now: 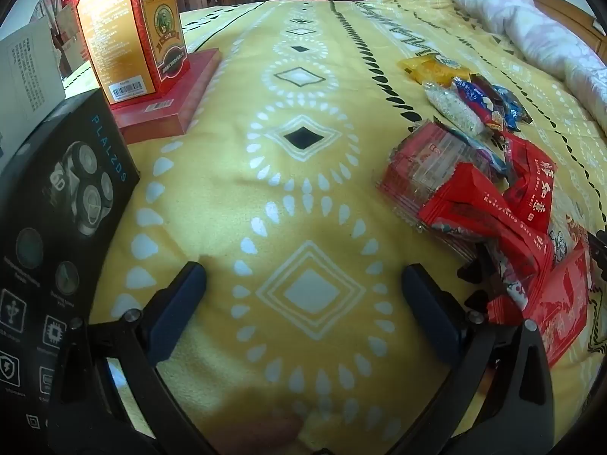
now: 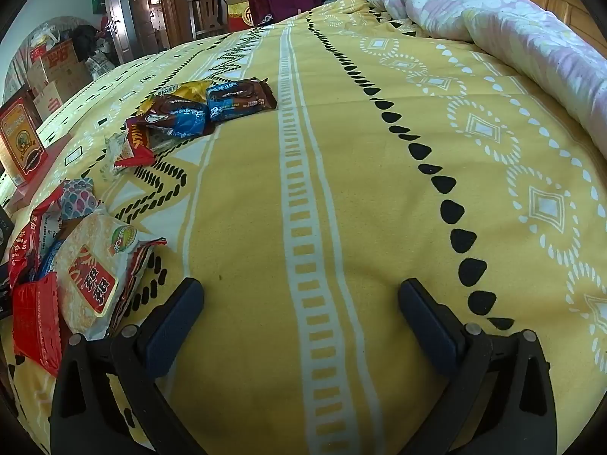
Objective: Organize snacks
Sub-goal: 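Grasp the red rectangular snack packet with the left gripper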
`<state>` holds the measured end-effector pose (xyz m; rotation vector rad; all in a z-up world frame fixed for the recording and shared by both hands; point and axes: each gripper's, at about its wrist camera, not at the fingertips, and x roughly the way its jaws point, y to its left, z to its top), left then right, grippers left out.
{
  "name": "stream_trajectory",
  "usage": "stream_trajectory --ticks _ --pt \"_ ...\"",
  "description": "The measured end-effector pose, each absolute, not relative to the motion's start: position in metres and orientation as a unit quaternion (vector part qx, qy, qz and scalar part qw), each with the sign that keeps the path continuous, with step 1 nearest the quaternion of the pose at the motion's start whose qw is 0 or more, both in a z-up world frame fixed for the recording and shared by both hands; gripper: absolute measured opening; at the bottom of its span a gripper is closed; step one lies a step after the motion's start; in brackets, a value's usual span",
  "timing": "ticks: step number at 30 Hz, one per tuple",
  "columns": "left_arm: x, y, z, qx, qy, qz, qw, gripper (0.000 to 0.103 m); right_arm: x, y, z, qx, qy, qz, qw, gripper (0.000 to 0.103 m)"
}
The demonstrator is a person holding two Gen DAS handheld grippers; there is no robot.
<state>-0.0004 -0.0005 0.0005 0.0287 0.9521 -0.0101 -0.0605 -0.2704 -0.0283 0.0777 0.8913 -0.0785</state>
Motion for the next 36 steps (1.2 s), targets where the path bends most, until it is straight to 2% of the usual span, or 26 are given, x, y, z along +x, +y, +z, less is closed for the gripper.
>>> stream_trajectory --ticks 15,19,24,30,33,36 --pt "-0.012 -0.001 0.006 0.018 0.468 -0.014 0.883 0.103 -0.060 -0.269 -0.029 0.039 0.430 -0.036 0.901 0.103" --pt "-0.029 -0.009 0.017 0.042 0.481 -0.120 0.867 0.102 -0.059 -0.269 -0.030 0.039 0.430 -0.034 0.901 0.103" --pt "-0.046 -0.028 0.048 0.002 0.470 -0.305 0.828 0.101 -0.059 -0.269 -0.029 0.038 0.430 -0.034 0.901 0.103" --pt "-0.040 -0.067 0.063 0.057 0.461 -0.382 0.799 0.096 -0.060 -0.267 -0.030 0.037 0.430 -0.034 0.901 0.103" --pt "-0.040 -0.087 0.054 0.122 0.466 -0.399 0.780 0.095 -0.060 -0.268 -0.029 0.037 0.430 -0.034 0.901 0.103" --pt "-0.041 -0.100 0.042 0.159 0.468 -0.396 0.774 0.090 -0.060 -0.268 -0.029 0.037 0.430 -0.034 0.901 0.103"
